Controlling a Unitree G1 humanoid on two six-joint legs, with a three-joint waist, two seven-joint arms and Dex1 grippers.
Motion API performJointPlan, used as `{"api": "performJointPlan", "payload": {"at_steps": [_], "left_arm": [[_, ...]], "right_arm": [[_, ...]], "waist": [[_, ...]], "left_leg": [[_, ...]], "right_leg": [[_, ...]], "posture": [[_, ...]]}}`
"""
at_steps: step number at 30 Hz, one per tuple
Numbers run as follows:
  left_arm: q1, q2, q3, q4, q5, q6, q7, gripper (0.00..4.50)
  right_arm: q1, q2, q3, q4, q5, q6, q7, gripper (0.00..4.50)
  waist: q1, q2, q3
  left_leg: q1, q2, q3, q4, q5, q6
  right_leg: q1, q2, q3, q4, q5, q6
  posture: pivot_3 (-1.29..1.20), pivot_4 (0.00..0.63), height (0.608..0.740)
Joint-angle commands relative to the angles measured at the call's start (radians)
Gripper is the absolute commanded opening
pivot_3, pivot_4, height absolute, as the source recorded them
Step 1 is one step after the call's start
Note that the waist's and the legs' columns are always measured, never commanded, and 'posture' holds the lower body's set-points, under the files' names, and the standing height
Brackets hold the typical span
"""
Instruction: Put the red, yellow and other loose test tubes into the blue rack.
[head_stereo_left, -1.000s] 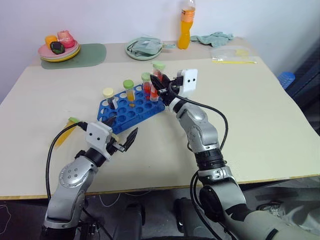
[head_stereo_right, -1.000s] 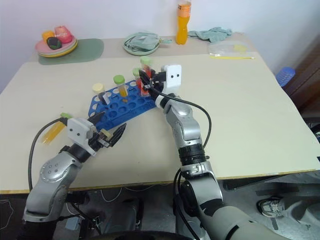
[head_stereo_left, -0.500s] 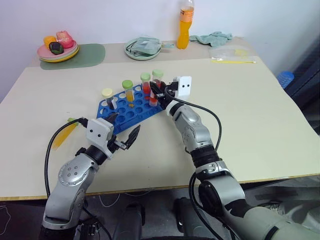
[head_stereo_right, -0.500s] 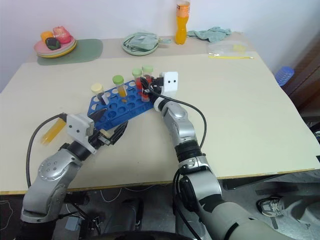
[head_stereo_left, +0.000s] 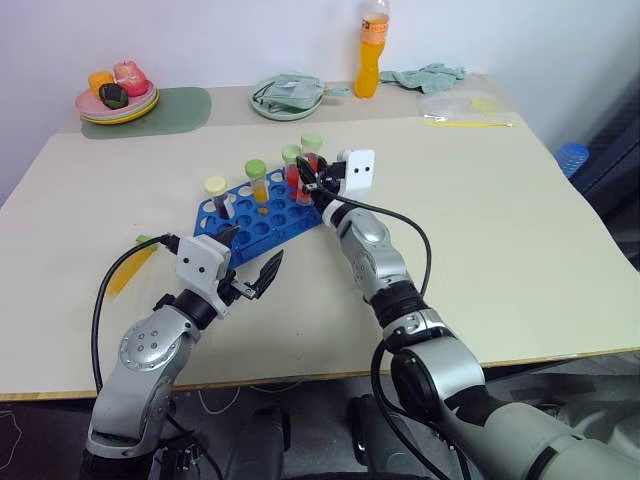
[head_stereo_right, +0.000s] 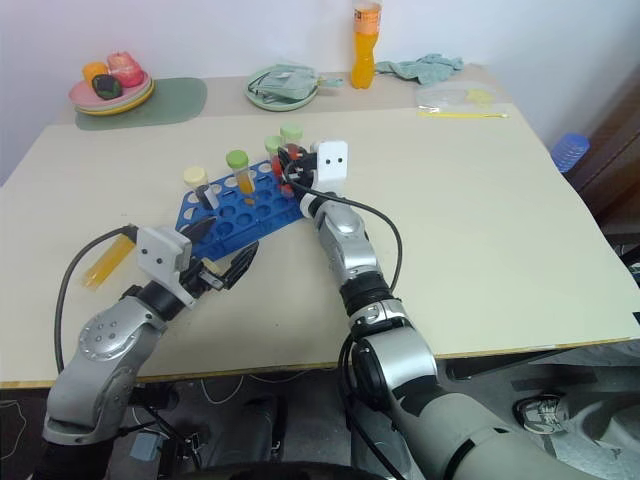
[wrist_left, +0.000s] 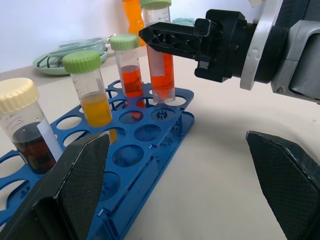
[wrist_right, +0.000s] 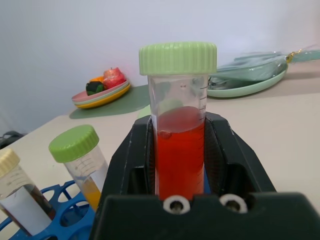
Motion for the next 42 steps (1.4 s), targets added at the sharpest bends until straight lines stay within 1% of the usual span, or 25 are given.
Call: {"api": "performJointPlan", "payload": {"at_steps": [1,8,14,21,29,35,42], "left_arm": [[0.001,-0.001,0.01,-0.038,-0.006,-0.02,-0.002,4.5],[0.002,-0.005,0.002,-0.033,-0.001,-0.03,-0.008,4.5],[0.0,-0.005,0.0,-0.03,-0.002,-0.034,-0.013,4.5],[0.004,-0.006,0.002,-0.034,-0.003,-0.027,-0.01,4.5],[0.013,-0.008,0.003,-0.046,-0.004,-0.021,-0.001,4.5],[0.019,-0.009,0.004,-0.045,-0.003,-0.025,0.0,4.5],[0.025,-0.012,0.002,-0.041,0.002,-0.034,-0.005,4.5]], "right_arm": [[0.021,-0.003,0.008,-0.054,0.001,-0.016,0.019,1.13],[0.039,-0.017,0.012,-0.061,-0.02,-0.032,0.017,1.13],[0.025,-0.014,0.019,-0.029,-0.047,-0.069,0.006,1.13],[0.023,0.004,0.039,0.003,-0.068,-0.151,0.027,1.13],[0.044,0.004,0.088,0.047,-0.135,-0.258,0.024,1.13],[0.029,0.001,0.089,0.096,-0.135,-0.276,0.021,1.13],[0.038,-0.013,0.085,0.099,-0.14,-0.292,0.009,1.13]], "waist": [[0.0,0.0,0.0],[0.0,0.0,0.0],[0.0,0.0,0.0],[-0.002,0.0,0.0],[-0.006,0.0,0.0],[-0.005,0.0,0.0],[-0.002,0.0,0.0]], "left_leg": [[0.0,0.0,0.0,0.0,0.0,0.0],[0.0,0.0,0.0,0.0,0.0,0.0],[0.0,0.0,0.0,0.0,0.0,0.0],[0.0,0.0,0.0,0.0,0.0,0.0],[0.0,0.0,0.0,0.0,0.0,0.0],[0.0,0.0,0.0,0.0,0.0,0.0],[0.0,0.0,0.0,0.0,0.0,0.0]], "right_leg": [[0.0,0.0,0.0,0.0,0.0,0.0],[0.0,0.0,0.0,0.0,0.0,0.0],[0.0,0.0,0.0,0.0,0.0,0.0],[0.0,0.0,0.0,0.0,0.0,0.0],[0.0,0.0,0.0,0.0,0.0,0.0],[0.0,0.0,0.0,0.0,0.0,0.0],[0.0,0.0,0.0,0.0,0.0,0.0]], "posture": [[0.0,0.15,0.74],[0.0,0.15,0.74],[0.0,0.15,0.74],[0.0,0.15,0.74],[0.0,0.15,0.74],[0.0,0.15,0.74],[0.0,0.15,0.74]]}}
